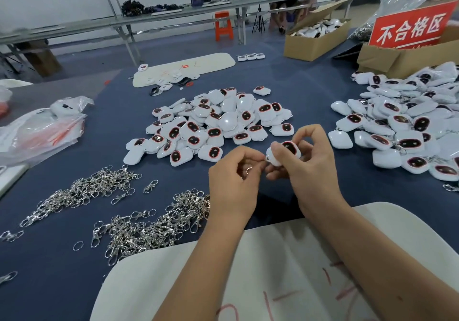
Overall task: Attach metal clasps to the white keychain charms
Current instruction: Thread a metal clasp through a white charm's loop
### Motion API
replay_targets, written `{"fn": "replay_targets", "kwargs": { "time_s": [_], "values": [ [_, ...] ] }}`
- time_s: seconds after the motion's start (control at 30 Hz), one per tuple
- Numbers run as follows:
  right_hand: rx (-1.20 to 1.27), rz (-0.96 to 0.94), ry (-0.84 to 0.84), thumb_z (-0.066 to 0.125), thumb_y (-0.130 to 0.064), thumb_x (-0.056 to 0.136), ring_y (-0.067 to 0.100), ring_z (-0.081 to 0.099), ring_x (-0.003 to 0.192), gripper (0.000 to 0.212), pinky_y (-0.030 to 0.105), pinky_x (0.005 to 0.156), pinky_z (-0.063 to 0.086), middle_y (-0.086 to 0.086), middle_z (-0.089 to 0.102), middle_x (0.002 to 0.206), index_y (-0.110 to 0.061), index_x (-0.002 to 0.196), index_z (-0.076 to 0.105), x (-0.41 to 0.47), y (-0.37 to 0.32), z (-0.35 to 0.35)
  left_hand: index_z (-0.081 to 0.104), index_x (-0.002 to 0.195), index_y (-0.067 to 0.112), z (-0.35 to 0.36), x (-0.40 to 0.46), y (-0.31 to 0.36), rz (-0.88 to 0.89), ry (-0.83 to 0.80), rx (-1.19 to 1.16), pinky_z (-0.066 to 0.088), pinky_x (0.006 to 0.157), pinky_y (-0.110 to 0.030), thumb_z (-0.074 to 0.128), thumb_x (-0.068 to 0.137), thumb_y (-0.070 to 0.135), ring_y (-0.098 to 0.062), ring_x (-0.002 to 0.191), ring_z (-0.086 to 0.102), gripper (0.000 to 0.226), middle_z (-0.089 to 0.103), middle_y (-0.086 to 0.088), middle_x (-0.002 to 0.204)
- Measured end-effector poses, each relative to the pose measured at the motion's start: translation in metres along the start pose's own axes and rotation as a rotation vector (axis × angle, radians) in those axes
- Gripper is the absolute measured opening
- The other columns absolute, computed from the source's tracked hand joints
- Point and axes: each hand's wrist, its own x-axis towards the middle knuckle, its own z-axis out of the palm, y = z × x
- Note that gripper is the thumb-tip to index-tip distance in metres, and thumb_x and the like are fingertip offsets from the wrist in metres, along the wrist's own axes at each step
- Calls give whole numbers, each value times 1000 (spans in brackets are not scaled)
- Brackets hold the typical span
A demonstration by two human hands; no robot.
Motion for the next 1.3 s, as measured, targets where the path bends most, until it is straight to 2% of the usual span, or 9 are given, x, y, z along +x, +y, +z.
{"fn": "replay_targets", "kwargs": {
  "time_s": [0.17,0.33,0.43,0.57,0.73,0.87,0.93,1.1,1.3],
  "values": [
    [165,82,-35,72,-5,96,24,68,58,20,26,54,56,16,67,79,-11,108,58,5,1,0,71,89,7,3,4,-5,-220,-58,-464,55,74,-19,72,86,-8,-14,80,74,15,78,-7,84],
    [61,47,-90,73,-9,97,22,67,58,4,25,50,54,15,69,80,-8,99,71,5,4,2,72,83,9,3,4,-3,-178,71,-436,55,74,-20,73,84,-9,-13,78,72,18,76,-6,80],
    [19,84,-125,75,-11,96,17,62,52,9,21,48,49,13,71,76,-9,105,74,6,6,1,73,82,11,0,5,-4,-132,128,-350,51,70,-17,74,85,-6,-8,72,68,17,74,1,75],
    [88,126,-207,79,-11,85,18,68,63,28,22,58,54,7,72,83,-12,113,73,7,8,-1,73,78,22,-2,6,-8,-67,150,-128,51,68,-25,74,86,3,-20,72,65,21,74,5,77],
    [143,166,-219,81,-7,88,19,70,69,26,21,65,57,5,72,86,-10,113,72,10,11,-4,74,80,18,-8,6,-7,87,84,103,45,66,-12,73,87,2,-6,70,62,17,70,15,74],
    [25,112,-261,80,-7,91,24,71,67,23,26,69,59,4,70,87,-11,111,69,8,12,-2,71,81,11,-16,10,-13,324,-9,416,50,71,-40,65,85,-1,-19,75,59,14,67,2,77],
    [-41,100,-266,79,-8,92,24,71,64,22,26,64,59,3,71,84,-10,110,66,8,12,0,71,80,10,-15,8,-16,373,0,485,49,69,-45,65,84,-1,-24,74,58,13,65,-2,76],
    [-63,174,-254,74,-18,98,19,60,52,17,21,43,43,2,70,77,-15,111,64,8,12,4,77,83,24,-8,5,-13,99,136,137,49,69,-16,77,86,12,-7,73,65,12,73,14,78],
    [97,203,-273,66,-22,101,13,53,51,20,18,42,35,4,72,82,-12,118,66,12,11,0,79,90,22,-7,10,-12,-61,125,-235,55,75,-21,77,87,6,-9,79,71,17,78,2,85]
  ]
}}
